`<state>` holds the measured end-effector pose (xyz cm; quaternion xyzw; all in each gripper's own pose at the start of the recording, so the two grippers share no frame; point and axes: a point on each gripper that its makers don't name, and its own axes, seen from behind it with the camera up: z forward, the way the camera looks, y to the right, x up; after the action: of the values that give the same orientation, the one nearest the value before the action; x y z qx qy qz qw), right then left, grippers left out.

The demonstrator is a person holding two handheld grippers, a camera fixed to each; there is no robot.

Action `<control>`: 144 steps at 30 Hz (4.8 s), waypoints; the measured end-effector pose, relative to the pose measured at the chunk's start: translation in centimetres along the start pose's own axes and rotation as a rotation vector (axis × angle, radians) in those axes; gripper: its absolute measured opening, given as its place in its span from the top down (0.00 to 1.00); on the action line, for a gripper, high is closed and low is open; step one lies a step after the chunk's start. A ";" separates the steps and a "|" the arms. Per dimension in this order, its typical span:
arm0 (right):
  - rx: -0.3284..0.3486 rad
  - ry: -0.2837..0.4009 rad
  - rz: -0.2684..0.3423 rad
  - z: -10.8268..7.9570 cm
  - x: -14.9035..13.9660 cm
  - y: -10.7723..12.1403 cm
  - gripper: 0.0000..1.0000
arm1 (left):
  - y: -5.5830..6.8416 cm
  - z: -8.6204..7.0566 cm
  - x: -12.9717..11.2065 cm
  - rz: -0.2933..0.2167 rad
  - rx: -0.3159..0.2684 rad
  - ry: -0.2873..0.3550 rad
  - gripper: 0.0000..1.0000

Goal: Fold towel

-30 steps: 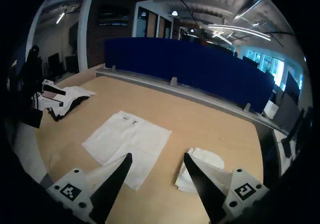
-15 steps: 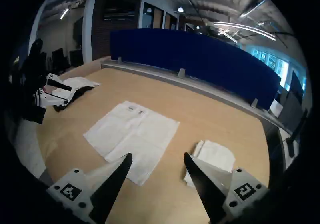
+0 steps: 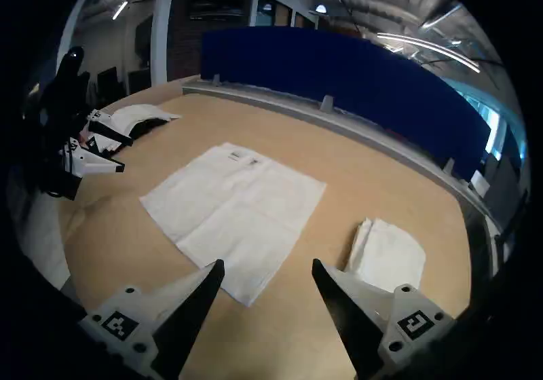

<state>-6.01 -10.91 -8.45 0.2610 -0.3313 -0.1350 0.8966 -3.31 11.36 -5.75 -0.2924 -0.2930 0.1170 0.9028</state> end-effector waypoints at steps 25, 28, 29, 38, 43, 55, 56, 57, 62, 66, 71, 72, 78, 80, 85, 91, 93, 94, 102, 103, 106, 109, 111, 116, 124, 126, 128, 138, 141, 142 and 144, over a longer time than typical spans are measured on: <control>0.043 -0.081 0.007 3.9 -6.2 -1.5 0.01 | 2.4 4.6 -6.0 0.006 -0.054 -0.093 0.03; 0.046 -0.085 0.006 4.2 -6.4 -1.5 0.02 | 2.6 4.9 -6.2 0.001 -0.059 -0.097 0.03; 0.047 -0.086 0.005 4.2 -6.5 -1.6 0.02 | 2.6 4.9 -6.3 -0.001 -0.061 -0.099 0.03; 0.059 -0.102 0.005 4.7 -7.3 -2.1 0.12 | 2.9 5.0 -6.9 0.002 -0.077 -0.133 0.05; 0.070 -0.114 0.016 4.8 -7.7 -2.2 0.23 | 3.1 5.2 -7.3 0.004 -0.089 -0.156 0.14; 0.096 -0.144 0.033 4.8 -8.7 -2.5 0.50 | 2.5 5.5 -7.9 0.022 -0.077 -0.209 0.33; 0.097 -0.144 0.035 4.8 -8.7 -2.6 0.52 | 2.5 5.5 -7.9 0.021 -0.077 -0.213 0.34; 0.098 -0.144 0.037 4.8 -8.6 -2.6 0.55 | 2.4 5.5 -8.0 0.020 -0.077 -0.217 0.36; 0.097 -0.148 0.038 4.8 -8.5 -2.5 0.62 | 2.1 5.4 -8.0 0.017 -0.075 -0.231 0.46; 0.101 -0.152 0.035 4.9 -8.5 -2.5 0.68 | 2.2 5.4 -8.0 0.023 -0.080 -0.237 0.49; 0.102 -0.154 0.031 4.8 -8.5 -2.7 0.74 | 2.5 5.5 -7.9 0.036 -0.084 -0.242 0.63; 0.101 -0.154 0.030 4.8 -8.5 -2.7 0.75 | 2.6 5.5 -7.9 0.038 -0.085 -0.243 0.65; 0.097 -0.156 0.029 4.9 -8.5 -2.7 0.83 | 2.7 5.7 -8.0 0.051 -0.082 -0.244 0.80; 0.096 -0.156 0.029 4.9 -8.5 -2.6 0.84 | 2.7 5.8 -8.0 0.055 -0.082 -0.243 0.83; 0.088 -0.155 0.025 4.9 -8.4 -2.4 0.89 | 2.8 5.8 -8.1 0.059 -0.076 -0.243 0.91; 0.070 -0.156 0.022 4.9 -8.3 -1.9 0.91 | 3.1 5.5 -7.9 0.046 -0.086 -0.244 0.94; 0.073 -0.158 0.027 4.8 -8.3 -1.8 0.91 | 3.2 5.4 -7.9 0.034 -0.091 -0.245 0.94; 0.074 -0.158 0.028 4.8 -8.3 -1.8 0.91 | 3.2 5.4 -7.9 0.028 -0.089 -0.245 0.95; 0.074 -0.151 0.024 4.7 -8.0 -1.6 0.91 | 3.1 5.4 -7.8 0.018 -0.086 -0.245 0.95; 0.075 -0.150 0.024 4.7 -8.0 -1.6 0.91 | 3.1 5.4 -7.8 0.018 -0.086 -0.246 0.95; 0.075 -0.147 0.025 4.6 -7.8 -1.5 0.91 | 3.2 5.4 -7.7 0.016 -0.085 -0.247 0.96; 0.075 -0.141 0.033 4.4 -7.5 -1.4 0.92 | 3.4 5.3 -7.5 0.013 -0.085 -0.244 0.96; 0.076 -0.138 0.039 4.2 -7.3 -1.4 0.92 | 3.5 5.1 -7.2 0.011 -0.084 -0.241 0.96; 0.077 -0.128 0.044 3.4 -6.5 -1.3 0.92 | 3.7 4.3 -6.5 0.004 -0.084 -0.236 0.96; 0.079 -0.104 0.040 1.7 -4.6 -1.4 0.92 | 3.9 2.7 -4.9 -0.020 -0.074 -0.225 0.96; 0.079 -0.097 0.039 1.2 -3.9 -1.4 0.92 | 3.9 2.3 -4.5 -0.026 -0.070 -0.220 0.96; 0.080 -0.091 0.041 0.7 -3.3 -1.5 0.92 | 3.8 1.9 -4.0 -0.035 -0.067 -0.217 0.96; 0.089 -0.062 0.055 -1.9 -0.5 -1.8 0.92 | 3.9 -0.5 -2.1 -0.073 -0.048 -0.207 0.96; 0.090 -0.059 0.053 -2.7 -0.1 -2.0 0.92 | 4.0 -1.5 -1.5 -0.079 -0.043 -0.207 0.96; 0.090 -0.059 0.054 -2.9 0.1 -2.0 0.92 | 4.0 -1.8 -1.3 -0.081 -0.042 -0.207 0.96; 0.091 -0.058 0.055 -3.4 0.3 -2.1 0.92 | 4.1 -2.4 -0.9 -0.085 -0.040 -0.206 0.96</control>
<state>-3.67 -11.51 -11.61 0.2882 -0.3700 -0.1028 0.8772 -2.71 13.19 -10.21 -0.2839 -0.3987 0.1025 0.8660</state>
